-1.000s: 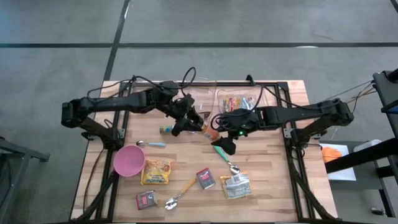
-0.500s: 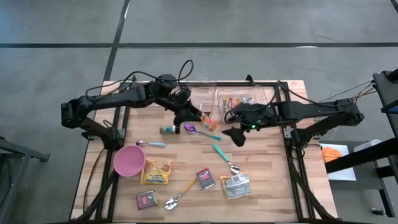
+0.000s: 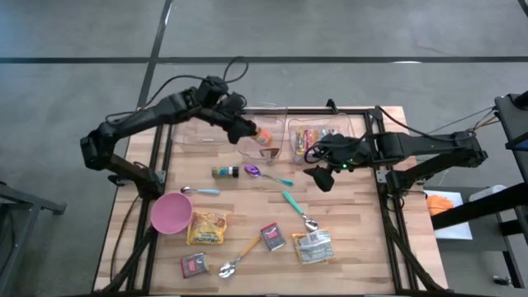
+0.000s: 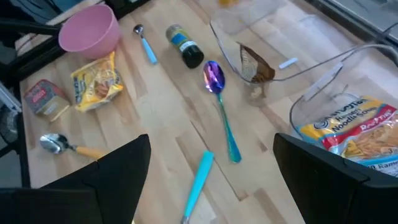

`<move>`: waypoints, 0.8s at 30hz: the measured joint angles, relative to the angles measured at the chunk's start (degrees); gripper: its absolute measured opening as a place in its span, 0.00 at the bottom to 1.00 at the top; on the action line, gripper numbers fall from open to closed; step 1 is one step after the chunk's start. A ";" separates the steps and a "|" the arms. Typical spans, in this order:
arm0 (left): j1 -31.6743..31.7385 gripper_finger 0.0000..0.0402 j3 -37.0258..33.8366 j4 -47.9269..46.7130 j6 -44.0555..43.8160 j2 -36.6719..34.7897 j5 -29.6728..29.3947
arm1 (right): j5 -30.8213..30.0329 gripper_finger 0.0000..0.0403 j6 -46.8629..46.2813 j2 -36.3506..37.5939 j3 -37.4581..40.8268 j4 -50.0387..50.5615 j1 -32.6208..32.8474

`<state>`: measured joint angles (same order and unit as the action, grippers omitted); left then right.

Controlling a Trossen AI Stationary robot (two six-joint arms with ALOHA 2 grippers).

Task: Pick & Place Food Item
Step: Put the orange seasoning bottle into the middle transparent bin

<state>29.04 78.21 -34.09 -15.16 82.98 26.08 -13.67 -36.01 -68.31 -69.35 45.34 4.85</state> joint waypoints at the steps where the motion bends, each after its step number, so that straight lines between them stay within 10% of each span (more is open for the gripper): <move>1: 0.59 0.54 1.20 -1.81 0.91 0.05 -0.53 | 0.00 0.83 0.04 0.00 0.17 0.02 0.01; 24: 0.52 0.54 13.66 -23.63 10.79 15.89 -16.59 | -0.07 0.83 -4.19 5.36 3.13 7.18 0.00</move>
<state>29.57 91.88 -57.72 -4.38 98.87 9.49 -13.74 -40.20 -62.96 -66.21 52.52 4.85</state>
